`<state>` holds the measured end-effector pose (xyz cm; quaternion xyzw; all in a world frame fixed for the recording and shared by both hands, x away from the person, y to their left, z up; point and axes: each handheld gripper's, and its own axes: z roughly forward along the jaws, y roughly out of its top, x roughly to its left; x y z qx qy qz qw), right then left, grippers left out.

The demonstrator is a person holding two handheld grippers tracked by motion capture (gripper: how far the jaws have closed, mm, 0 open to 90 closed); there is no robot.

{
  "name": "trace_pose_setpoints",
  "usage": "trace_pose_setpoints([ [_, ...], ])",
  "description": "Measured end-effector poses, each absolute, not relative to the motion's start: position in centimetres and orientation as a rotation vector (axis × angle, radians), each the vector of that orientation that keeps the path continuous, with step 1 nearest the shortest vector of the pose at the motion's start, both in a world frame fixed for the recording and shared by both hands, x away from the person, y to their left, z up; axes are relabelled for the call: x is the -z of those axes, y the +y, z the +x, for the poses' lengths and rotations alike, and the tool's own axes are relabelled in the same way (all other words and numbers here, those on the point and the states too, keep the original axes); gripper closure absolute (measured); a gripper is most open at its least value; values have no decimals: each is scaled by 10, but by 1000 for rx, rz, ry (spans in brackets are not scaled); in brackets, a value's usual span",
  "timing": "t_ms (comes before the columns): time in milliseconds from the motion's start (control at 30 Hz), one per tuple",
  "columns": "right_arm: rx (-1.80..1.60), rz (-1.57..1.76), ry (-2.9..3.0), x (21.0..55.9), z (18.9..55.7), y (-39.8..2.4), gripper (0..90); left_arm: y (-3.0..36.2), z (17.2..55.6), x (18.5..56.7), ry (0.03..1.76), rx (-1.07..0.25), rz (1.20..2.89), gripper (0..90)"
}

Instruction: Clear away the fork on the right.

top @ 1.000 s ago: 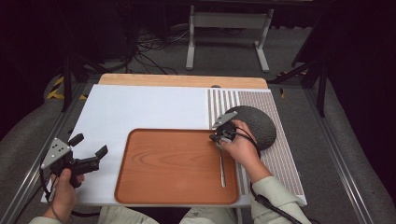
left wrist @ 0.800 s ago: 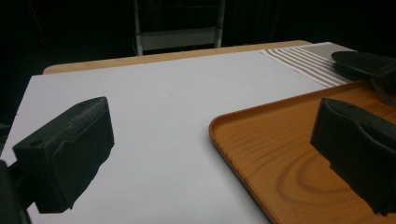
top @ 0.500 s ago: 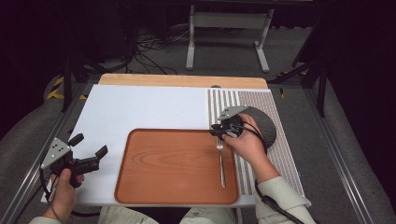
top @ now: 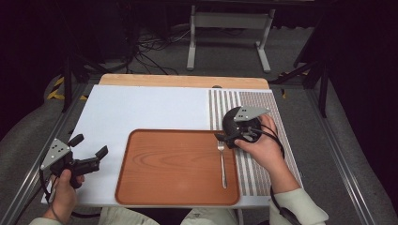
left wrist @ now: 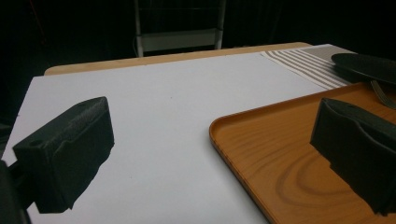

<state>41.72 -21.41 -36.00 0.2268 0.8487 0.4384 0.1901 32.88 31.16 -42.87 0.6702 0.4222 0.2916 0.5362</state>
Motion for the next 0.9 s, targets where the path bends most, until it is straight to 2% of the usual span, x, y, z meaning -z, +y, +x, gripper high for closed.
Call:
trace_pose_setpoints([
  [433, -1352, 644, 2242, 359, 396, -261, 139, 311, 329, 429, 1009, -695, 1594, 2],
  [900, -1444, 701, 2121, 384, 375, -299, 122, 312, 329, 429, 1018, -694, 1590, 2],
])
